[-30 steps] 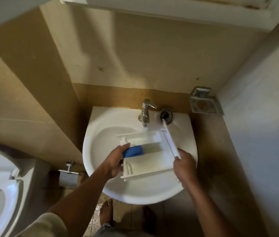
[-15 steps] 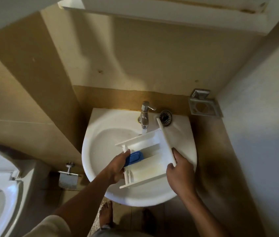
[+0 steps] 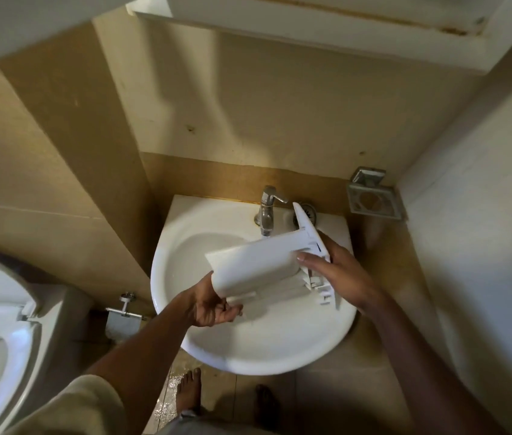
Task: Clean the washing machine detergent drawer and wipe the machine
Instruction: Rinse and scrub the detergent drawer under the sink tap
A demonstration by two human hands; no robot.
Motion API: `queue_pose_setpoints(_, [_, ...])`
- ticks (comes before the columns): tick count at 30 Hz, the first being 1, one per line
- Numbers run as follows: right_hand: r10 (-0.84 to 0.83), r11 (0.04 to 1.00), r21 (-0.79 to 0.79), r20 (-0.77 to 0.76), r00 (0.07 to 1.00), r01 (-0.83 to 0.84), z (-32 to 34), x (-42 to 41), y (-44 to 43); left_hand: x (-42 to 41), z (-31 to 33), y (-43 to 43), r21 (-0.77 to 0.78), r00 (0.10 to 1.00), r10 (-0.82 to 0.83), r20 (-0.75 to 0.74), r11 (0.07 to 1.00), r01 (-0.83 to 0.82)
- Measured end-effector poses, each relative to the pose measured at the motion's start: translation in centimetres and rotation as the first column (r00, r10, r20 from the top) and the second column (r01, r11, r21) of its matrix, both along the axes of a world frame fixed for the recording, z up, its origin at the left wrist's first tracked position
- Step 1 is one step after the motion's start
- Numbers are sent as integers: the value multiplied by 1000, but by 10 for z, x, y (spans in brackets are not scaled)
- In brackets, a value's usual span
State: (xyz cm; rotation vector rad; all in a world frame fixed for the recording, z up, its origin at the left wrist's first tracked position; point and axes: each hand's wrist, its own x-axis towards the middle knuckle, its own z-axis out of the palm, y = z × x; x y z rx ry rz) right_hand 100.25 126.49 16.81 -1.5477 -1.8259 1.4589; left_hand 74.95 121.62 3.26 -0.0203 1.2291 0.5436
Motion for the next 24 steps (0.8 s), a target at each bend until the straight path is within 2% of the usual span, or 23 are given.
queue_pose_setpoints(2, [-4, 1000, -8, 9, 1000, 4, 1, -5, 10, -2, 1, 4, -35, 995, -102, 5, 994, 102])
queue_pose_setpoints(5, [-91, 993, 86, 78, 993, 84, -4, -16, 18, -5, -6, 4, -49, 963, -269, -9, 962, 268])
queue_pose_setpoints(8, [-197, 966, 200, 168, 966, 163, -14, -25, 25, -3, 6, 5, -18, 909, -399, -122, 916, 400])
queue_pose_setpoints(11, [-307, 940, 216, 199, 931, 264, -32, -25, 26, -9, 18, 6, 84, 883, -346, -318, 917, 390])
queue_pose_setpoints(12, [-345, 931, 195, 183, 921, 310, -39, -23, 26, -11, 21, 7, 130, 894, -294, -338, 926, 354])
queue_pose_setpoints(15, [-442, 895, 115, 106, 891, 431, -52, -20, 19, -13, 19, 16, 219, 957, -71, -280, 966, 135])
queue_pose_setpoints(17, [-483, 875, 76, 70, 873, 478, -57, -18, 15, -6, 25, 18, 212, 940, -86, -329, 964, 162])
queue_pose_setpoints(19, [-499, 866, 46, 29, 866, 497, -62, -16, 15, -2, 25, 19, 171, 937, -58, -344, 977, 123])
queue_pose_setpoints(21, [-508, 861, 14, -3, 861, 508, -68, -13, 21, 2, 29, 19, 235, 939, -18, -343, 966, 105])
queue_pose_setpoints(24, [-557, 825, -117, -5, 831, 552, -83, -12, 31, 3, 41, 16, 327, 955, -2, -295, 939, 103])
